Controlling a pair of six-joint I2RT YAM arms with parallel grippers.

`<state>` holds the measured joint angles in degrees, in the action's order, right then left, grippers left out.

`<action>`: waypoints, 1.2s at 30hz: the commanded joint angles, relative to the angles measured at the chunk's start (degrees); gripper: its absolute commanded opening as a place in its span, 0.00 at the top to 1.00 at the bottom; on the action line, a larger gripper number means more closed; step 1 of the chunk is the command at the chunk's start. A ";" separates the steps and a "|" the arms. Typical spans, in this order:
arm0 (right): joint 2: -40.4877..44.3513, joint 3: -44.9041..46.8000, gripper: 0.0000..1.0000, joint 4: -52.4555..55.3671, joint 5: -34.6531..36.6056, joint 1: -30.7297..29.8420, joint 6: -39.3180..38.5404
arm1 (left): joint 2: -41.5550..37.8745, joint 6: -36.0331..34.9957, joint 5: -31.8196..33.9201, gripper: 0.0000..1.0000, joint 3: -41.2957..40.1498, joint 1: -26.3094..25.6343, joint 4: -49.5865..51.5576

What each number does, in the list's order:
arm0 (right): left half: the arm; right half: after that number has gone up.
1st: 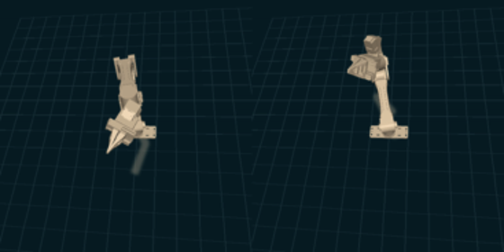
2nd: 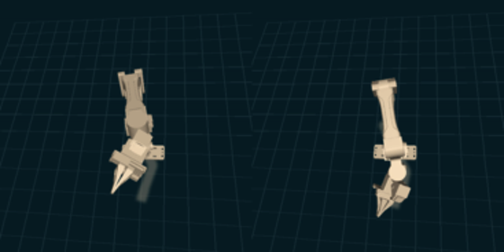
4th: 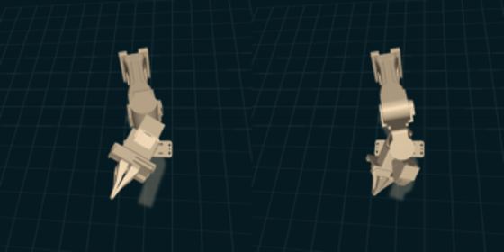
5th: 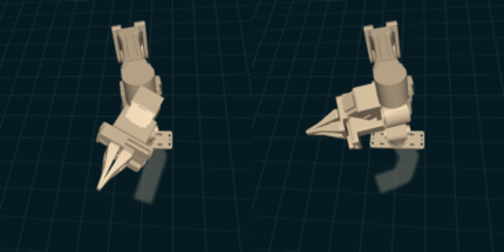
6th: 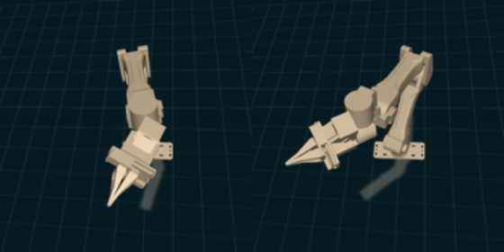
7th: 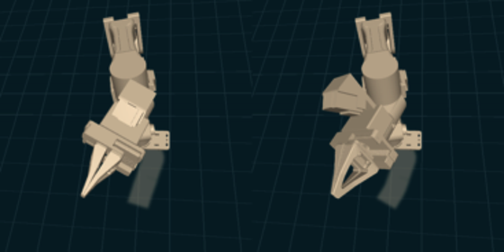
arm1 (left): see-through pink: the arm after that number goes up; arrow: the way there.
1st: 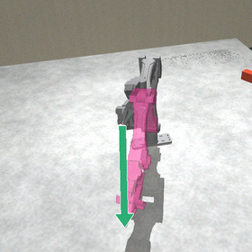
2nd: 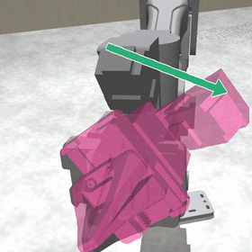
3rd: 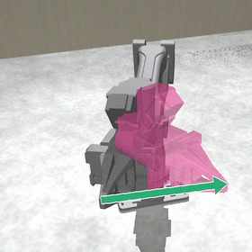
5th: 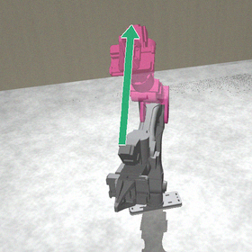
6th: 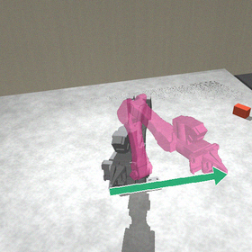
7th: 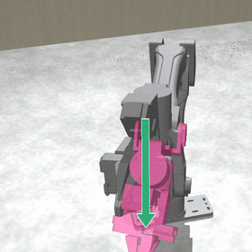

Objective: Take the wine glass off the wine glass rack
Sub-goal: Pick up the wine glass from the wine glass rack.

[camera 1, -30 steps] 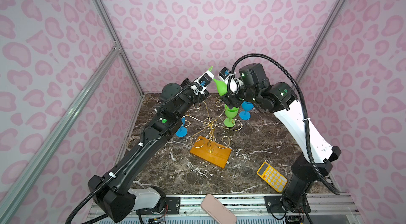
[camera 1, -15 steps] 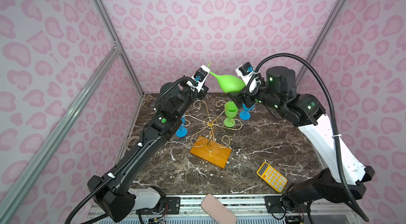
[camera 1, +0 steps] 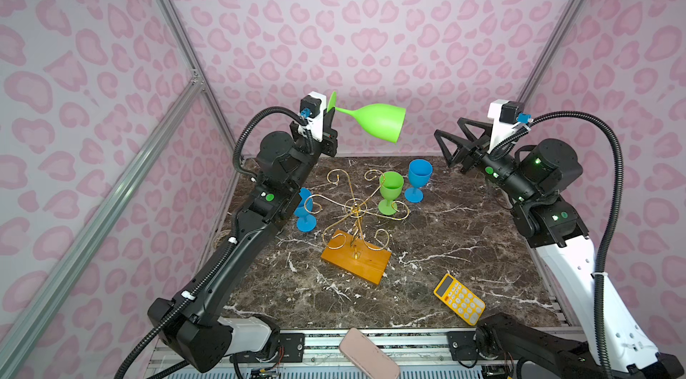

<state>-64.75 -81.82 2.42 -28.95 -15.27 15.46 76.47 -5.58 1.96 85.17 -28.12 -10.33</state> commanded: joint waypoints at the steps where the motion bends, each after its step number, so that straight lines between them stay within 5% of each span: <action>1: -1.88 0.44 0.25 -8.75 -8.75 2.13 9.58 | -0.57 9.12 -4.81 0.96 0.70 1.50 -0.92; 8: -8.53 -2.10 0.42 -13.05 -14.36 2.37 16.23 | -0.87 14.92 -9.80 0.97 0.70 3.47 1.03; 23: -16.61 -12.69 0.46 -1.71 -8.37 -5.71 9.12 | -0.70 17.52 -12.19 0.96 0.95 3.46 0.76; 36: -22.50 -18.73 0.64 1.57 -8.57 -8.83 9.38 | -0.81 17.56 -13.20 0.97 0.74 3.52 0.49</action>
<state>-86.26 -99.61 2.94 -37.36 -23.73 24.88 75.96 11.73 -10.11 85.41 -24.56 -8.19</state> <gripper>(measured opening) 0.370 0.068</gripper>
